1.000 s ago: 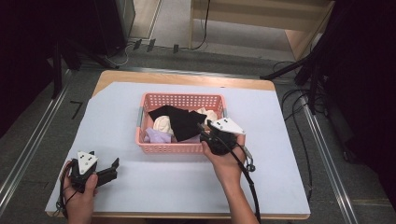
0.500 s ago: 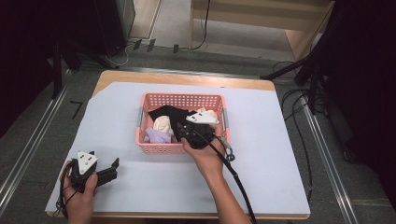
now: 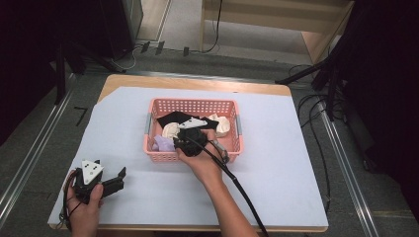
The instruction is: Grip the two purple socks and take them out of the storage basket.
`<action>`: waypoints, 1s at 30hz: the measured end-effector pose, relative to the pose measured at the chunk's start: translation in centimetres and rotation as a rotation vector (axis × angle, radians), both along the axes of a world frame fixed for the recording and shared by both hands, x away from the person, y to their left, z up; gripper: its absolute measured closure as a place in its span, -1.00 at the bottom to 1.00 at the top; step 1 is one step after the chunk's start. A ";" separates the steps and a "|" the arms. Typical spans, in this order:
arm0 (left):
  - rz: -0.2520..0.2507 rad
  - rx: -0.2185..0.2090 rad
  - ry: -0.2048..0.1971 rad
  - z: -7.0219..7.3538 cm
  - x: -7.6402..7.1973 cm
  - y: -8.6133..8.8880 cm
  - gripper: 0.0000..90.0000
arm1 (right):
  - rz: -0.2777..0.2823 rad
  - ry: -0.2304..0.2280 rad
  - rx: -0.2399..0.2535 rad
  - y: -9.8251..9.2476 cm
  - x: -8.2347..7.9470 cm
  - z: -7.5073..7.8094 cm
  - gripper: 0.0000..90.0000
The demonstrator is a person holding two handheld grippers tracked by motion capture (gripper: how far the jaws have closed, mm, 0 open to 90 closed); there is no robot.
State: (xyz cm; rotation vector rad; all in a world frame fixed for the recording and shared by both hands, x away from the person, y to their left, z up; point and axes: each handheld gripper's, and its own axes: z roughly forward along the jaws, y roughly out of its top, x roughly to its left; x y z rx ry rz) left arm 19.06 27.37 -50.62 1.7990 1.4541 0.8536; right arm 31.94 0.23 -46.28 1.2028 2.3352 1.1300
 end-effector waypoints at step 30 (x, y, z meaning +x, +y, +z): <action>0.000 0.001 -0.004 0.0 0.0 0.0 -0.68 | 0.064 0.376 0.091 0.6 2.6 0.1 0.84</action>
